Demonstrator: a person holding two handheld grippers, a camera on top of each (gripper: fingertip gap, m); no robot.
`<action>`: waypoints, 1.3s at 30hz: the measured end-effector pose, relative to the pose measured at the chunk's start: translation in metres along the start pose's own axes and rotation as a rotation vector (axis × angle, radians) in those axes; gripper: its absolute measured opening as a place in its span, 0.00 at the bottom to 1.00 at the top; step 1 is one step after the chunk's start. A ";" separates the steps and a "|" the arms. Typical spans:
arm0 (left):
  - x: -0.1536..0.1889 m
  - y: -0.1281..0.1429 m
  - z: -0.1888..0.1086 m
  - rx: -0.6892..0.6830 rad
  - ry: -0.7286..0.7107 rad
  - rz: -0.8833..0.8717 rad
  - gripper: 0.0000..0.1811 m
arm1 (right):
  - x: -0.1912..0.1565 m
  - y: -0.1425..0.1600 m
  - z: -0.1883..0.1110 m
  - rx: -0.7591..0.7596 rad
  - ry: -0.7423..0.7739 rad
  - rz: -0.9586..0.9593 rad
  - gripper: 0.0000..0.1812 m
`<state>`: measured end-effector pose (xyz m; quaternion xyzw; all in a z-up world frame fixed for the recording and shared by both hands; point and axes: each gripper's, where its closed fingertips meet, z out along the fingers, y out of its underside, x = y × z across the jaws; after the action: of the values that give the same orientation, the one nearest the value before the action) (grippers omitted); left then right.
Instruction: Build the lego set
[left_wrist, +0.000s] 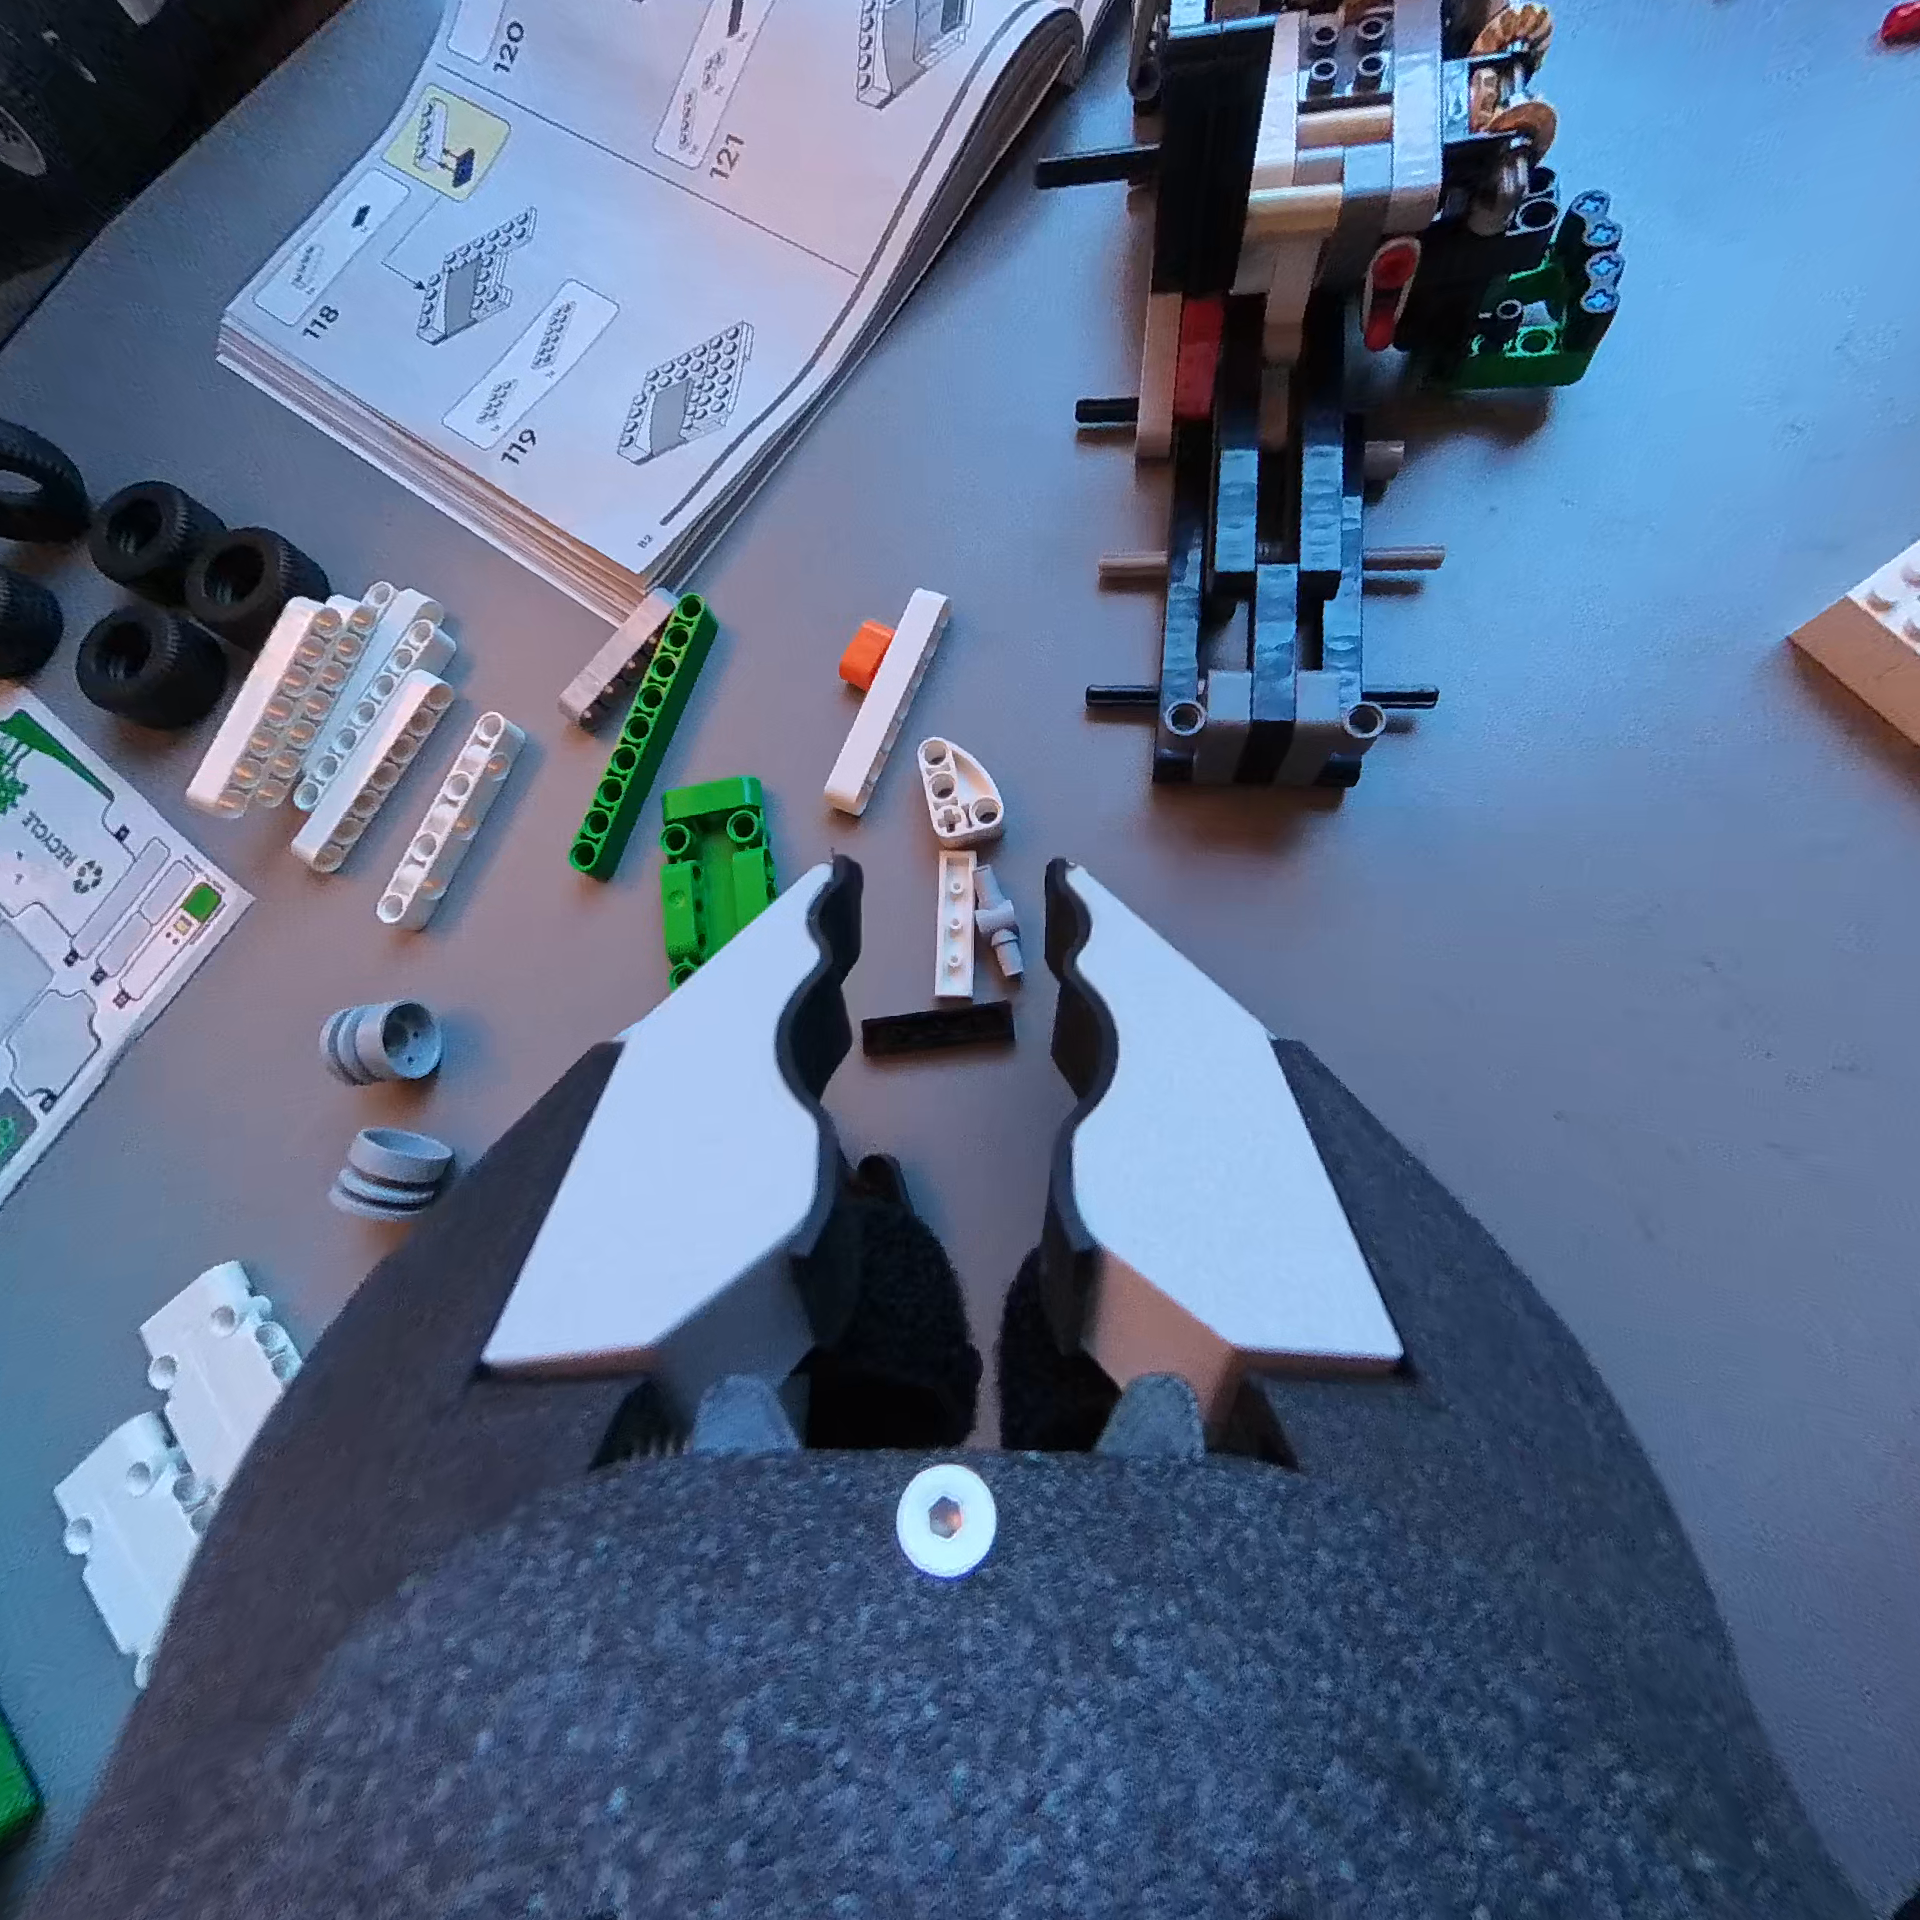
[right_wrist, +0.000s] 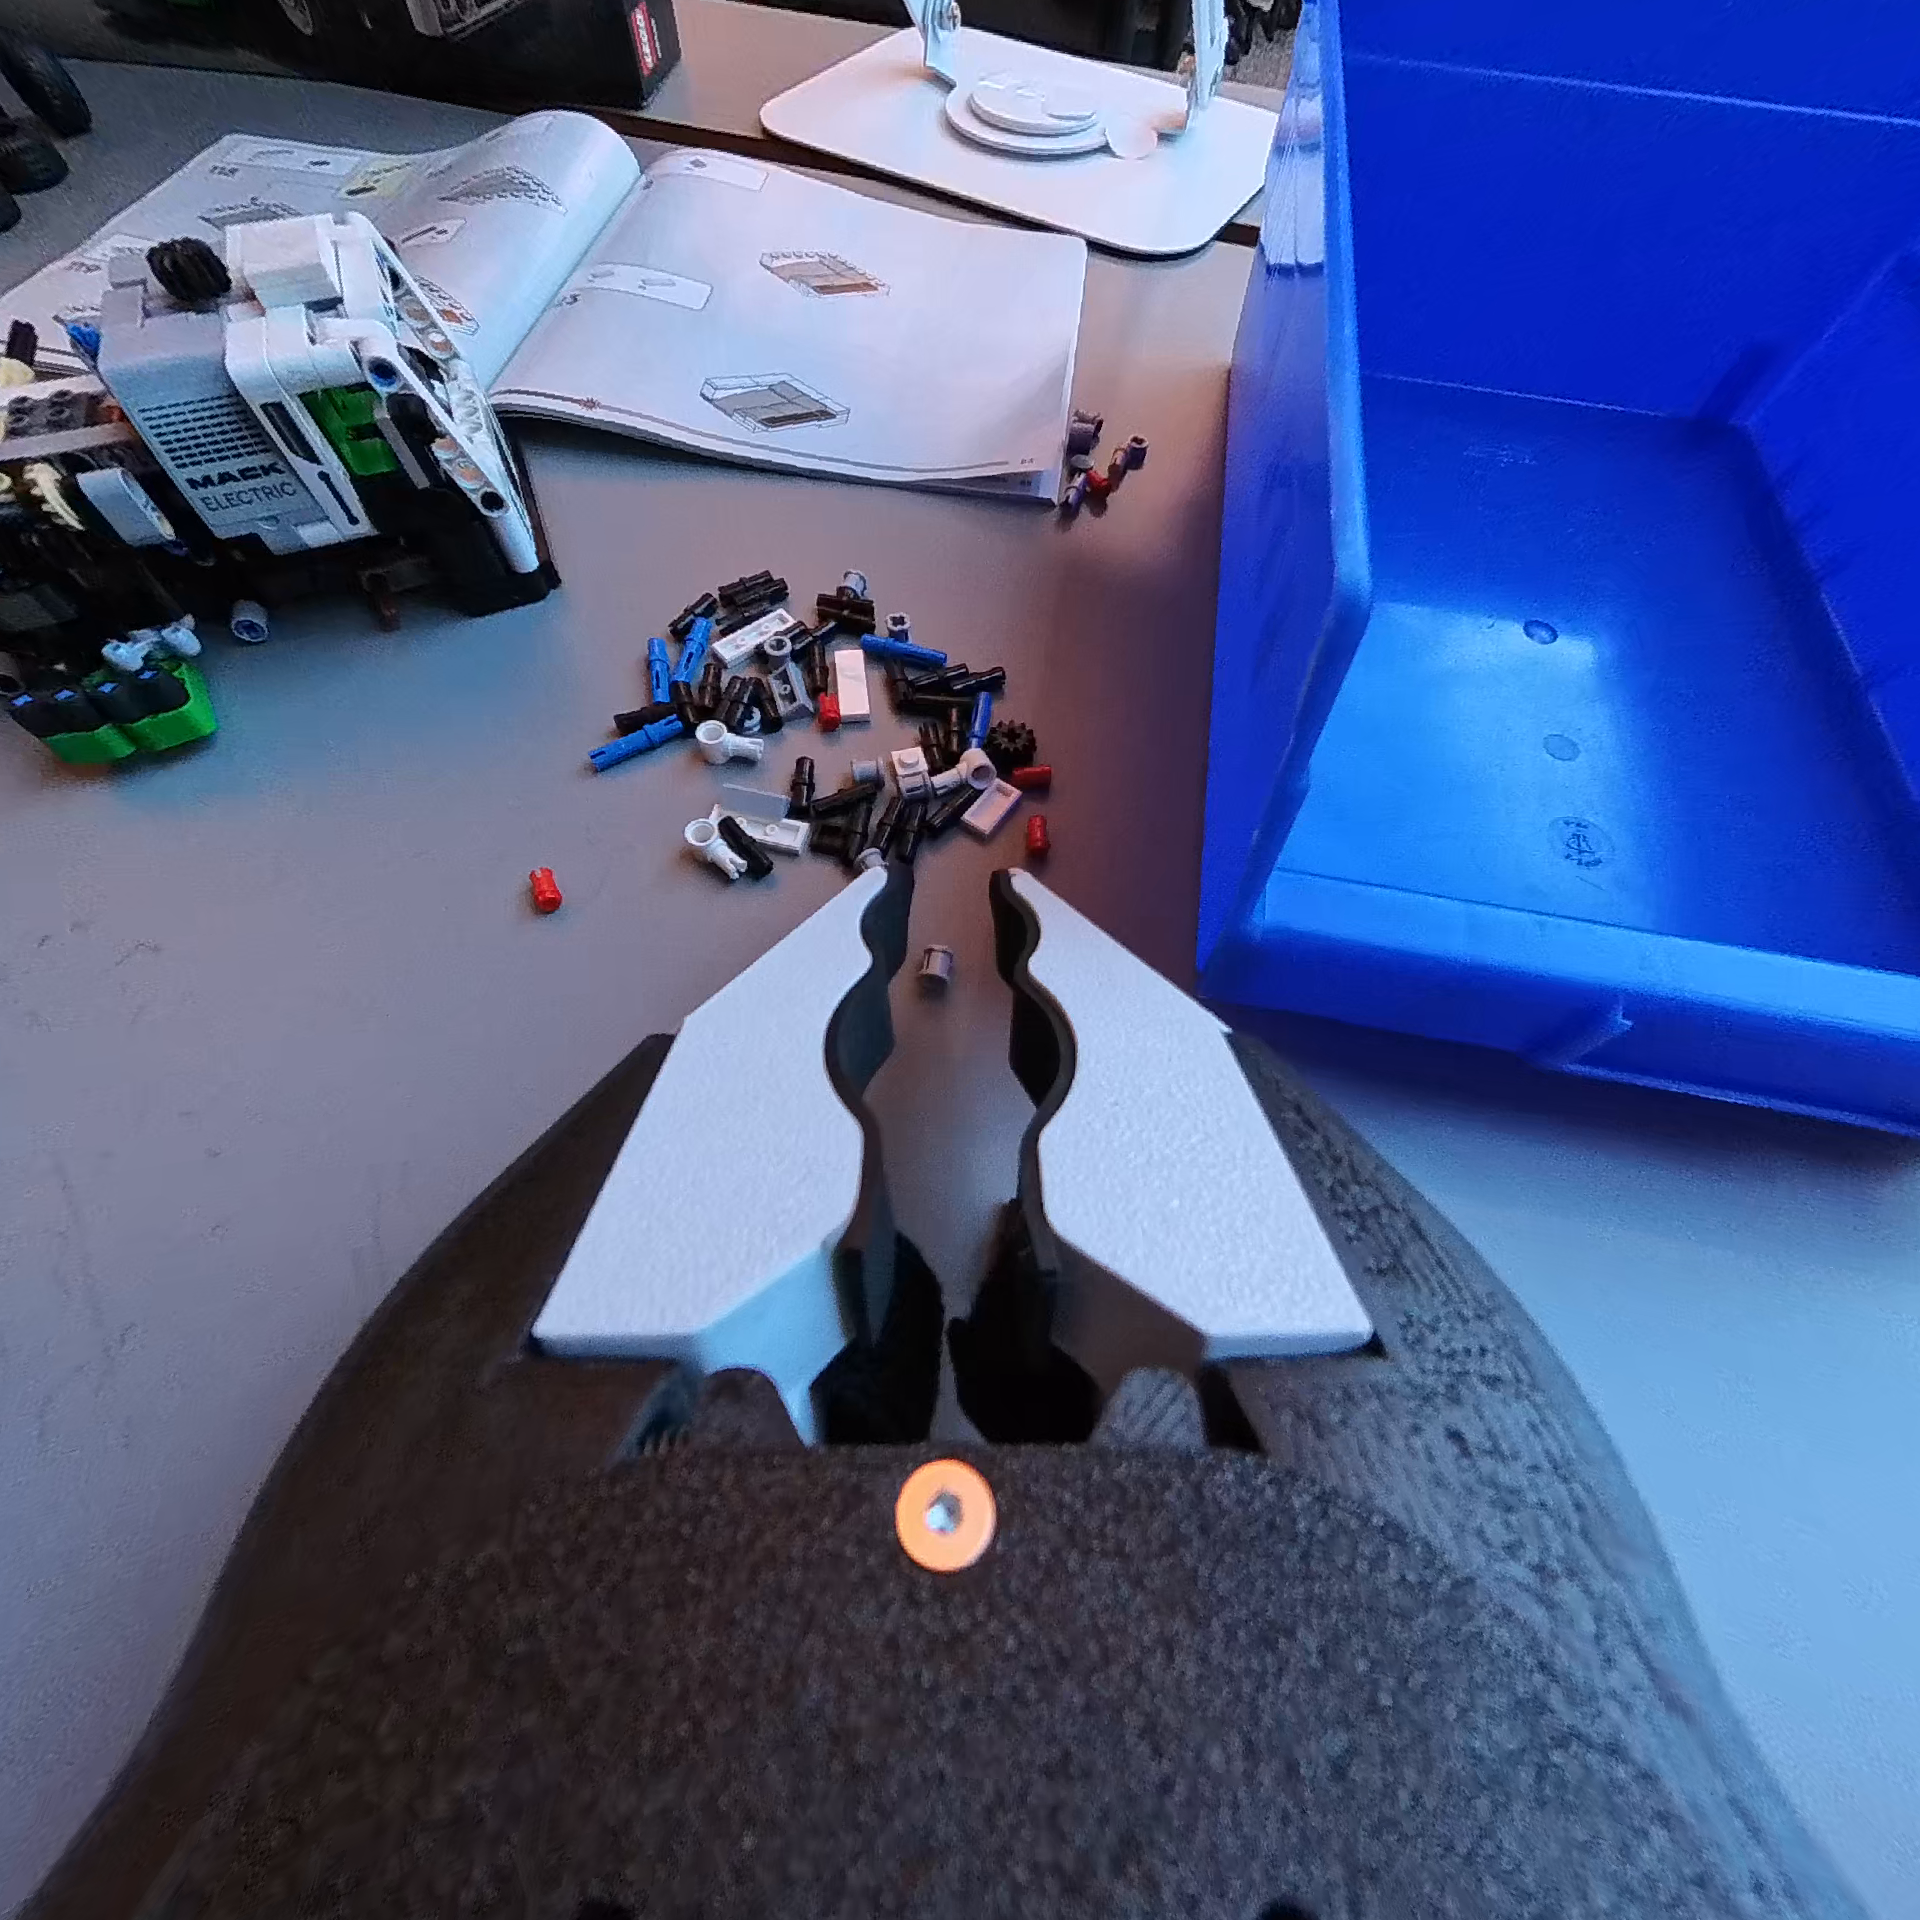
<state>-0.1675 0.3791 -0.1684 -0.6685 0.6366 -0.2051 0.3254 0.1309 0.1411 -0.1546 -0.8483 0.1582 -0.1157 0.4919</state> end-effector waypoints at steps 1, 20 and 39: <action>0.000 0.000 0.000 0.001 0.002 0.001 0.19 | 0.000 0.000 0.000 0.001 0.001 0.000 0.08; -0.018 0.041 -0.073 0.068 -0.064 -0.219 0.17 | -0.002 -0.003 -0.001 0.018 -0.008 -0.011 0.08; -0.099 0.084 -0.165 0.122 -0.354 -0.284 0.16 | 0.000 -0.006 -0.005 0.052 -0.020 0.030 0.08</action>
<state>-0.3521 0.4494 -0.0965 -0.7559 0.4556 -0.1663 0.4398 0.1305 0.1401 -0.1466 -0.8340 0.1630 -0.1038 0.5168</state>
